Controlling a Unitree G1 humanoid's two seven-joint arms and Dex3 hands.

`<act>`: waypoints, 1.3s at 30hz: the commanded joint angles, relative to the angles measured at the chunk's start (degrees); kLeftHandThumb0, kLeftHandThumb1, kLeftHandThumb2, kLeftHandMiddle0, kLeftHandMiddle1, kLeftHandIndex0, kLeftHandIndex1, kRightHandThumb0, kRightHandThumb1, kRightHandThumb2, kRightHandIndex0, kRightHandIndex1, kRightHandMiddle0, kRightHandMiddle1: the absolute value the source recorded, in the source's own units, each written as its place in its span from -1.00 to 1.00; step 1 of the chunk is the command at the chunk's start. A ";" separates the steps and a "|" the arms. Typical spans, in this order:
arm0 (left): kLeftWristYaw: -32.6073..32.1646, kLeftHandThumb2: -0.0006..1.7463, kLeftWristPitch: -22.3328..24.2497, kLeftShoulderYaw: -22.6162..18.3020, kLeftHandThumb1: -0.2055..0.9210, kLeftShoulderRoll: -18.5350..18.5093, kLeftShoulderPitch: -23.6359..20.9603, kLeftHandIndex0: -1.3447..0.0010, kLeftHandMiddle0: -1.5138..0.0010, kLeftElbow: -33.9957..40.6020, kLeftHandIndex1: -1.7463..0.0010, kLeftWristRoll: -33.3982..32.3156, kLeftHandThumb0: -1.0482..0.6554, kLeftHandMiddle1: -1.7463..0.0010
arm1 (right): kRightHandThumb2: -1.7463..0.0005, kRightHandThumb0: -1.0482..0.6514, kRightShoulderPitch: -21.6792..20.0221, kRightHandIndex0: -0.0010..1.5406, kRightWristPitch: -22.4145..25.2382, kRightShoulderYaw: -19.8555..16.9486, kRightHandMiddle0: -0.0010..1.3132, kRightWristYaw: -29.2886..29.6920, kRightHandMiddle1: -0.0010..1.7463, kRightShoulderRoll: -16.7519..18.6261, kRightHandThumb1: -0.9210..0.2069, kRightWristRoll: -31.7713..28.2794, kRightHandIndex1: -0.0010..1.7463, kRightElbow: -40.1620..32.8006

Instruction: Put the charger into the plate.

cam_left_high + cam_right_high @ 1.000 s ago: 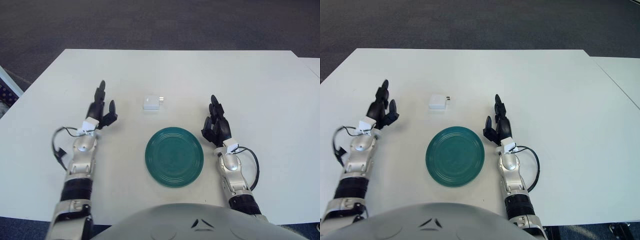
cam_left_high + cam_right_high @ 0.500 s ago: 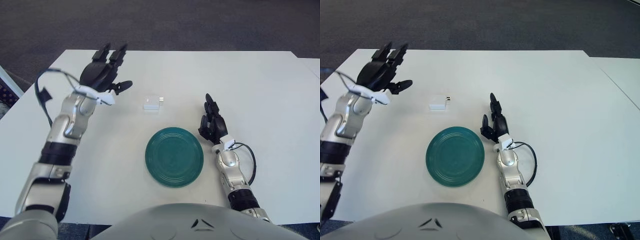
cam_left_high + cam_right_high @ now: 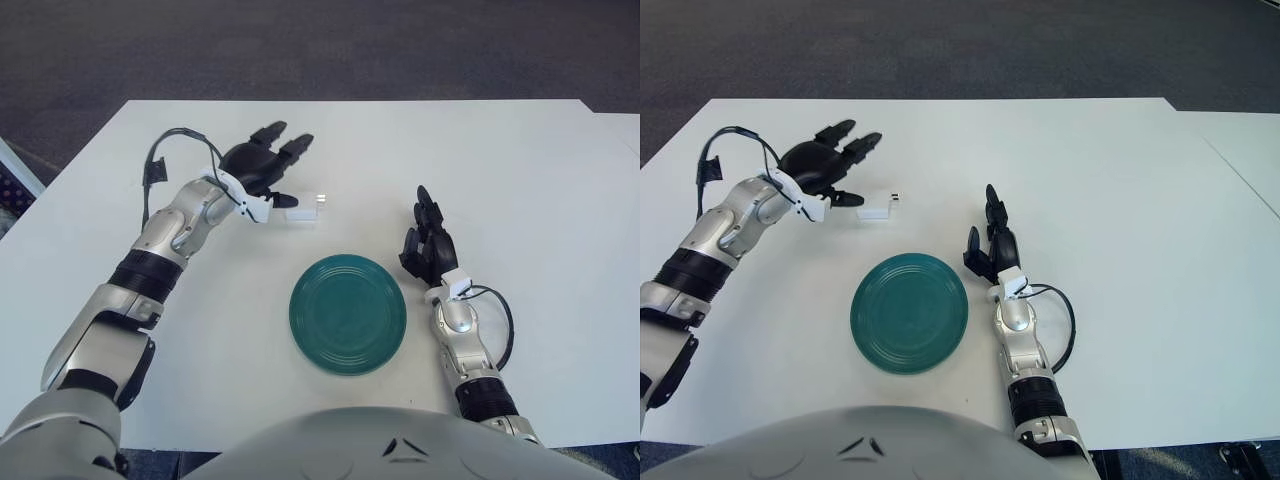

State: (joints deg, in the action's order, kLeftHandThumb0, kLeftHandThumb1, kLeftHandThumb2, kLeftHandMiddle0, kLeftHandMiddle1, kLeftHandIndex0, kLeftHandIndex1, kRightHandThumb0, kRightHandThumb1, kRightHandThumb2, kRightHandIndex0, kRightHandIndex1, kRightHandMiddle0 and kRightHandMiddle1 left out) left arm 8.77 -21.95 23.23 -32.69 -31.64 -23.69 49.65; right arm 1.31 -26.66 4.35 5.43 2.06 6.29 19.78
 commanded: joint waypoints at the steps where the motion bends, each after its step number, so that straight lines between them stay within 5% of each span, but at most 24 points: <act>1: 0.42 -0.51 -2.27 1.19 1.00 -1.84 -2.29 0.87 1.00 -2.13 0.89 0.14 -1.00 1.00 | -0.08 -0.91 3.94 -1.00 2.39 1.15 -0.98 -0.24 -0.99 0.40 -1.00 0.99 -1.00 0.64; 18: -1.60 -0.56 -7.33 6.14 1.00 -0.19 -6.28 0.87 1.00 -14.42 0.85 0.93 -1.00 1.00 | -0.09 -0.94 9.03 -1.00 7.71 3.31 -1.00 -2.57 -1.00 1.38 -1.00 -0.73 -1.00 -9.03; 39: -6.66 -0.57 -5.82 8.48 1.00 3.09 -10.10 1.00 1.00 -24.91 0.60 0.50 -1.00 1.00 | -0.09 -0.92 8.48 -1.00 7.47 2.37 -1.00 -0.58 -1.00 1.26 -1.00 0.13 -1.00 -6.84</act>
State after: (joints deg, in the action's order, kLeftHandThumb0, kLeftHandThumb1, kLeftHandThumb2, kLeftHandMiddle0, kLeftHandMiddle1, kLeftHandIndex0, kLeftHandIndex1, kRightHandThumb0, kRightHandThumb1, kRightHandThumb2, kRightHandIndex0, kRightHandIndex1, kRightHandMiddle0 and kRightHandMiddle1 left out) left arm 3.30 -28.40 31.44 -30.09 -40.08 -47.27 50.06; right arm 8.44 -21.15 7.13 4.88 3.79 6.20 10.20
